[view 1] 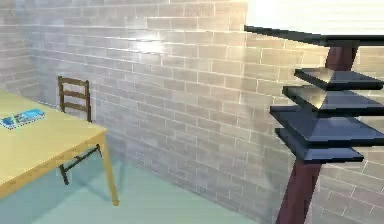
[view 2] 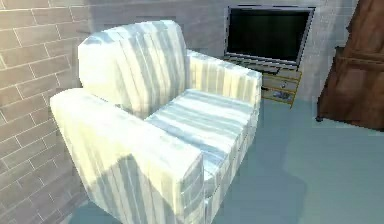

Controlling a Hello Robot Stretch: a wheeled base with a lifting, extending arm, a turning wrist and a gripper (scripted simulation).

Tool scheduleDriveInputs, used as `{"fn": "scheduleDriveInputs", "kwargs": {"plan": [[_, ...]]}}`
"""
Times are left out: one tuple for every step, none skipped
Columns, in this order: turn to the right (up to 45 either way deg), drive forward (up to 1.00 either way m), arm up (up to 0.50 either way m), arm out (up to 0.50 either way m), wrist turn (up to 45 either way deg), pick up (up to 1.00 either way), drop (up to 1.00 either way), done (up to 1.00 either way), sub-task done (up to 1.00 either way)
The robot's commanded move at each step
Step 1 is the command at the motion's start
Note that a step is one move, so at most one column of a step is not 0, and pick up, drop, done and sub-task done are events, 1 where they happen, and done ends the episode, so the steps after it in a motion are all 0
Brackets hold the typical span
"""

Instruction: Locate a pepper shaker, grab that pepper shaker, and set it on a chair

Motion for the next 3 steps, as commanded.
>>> {"fn": "scheduleDriveInputs", "kwargs": {"plan": [[-45.0,0.00,0.00,0.00,0.0,0.00,0.00,0.00,0.00],[-45.0,0.00,0.00,0.00,0.0,0.00,0.00,0.00,0.00],[-21.0,0.00,0.00,0.00,0.0,0.00,0.00,0.00,0.00]]}}
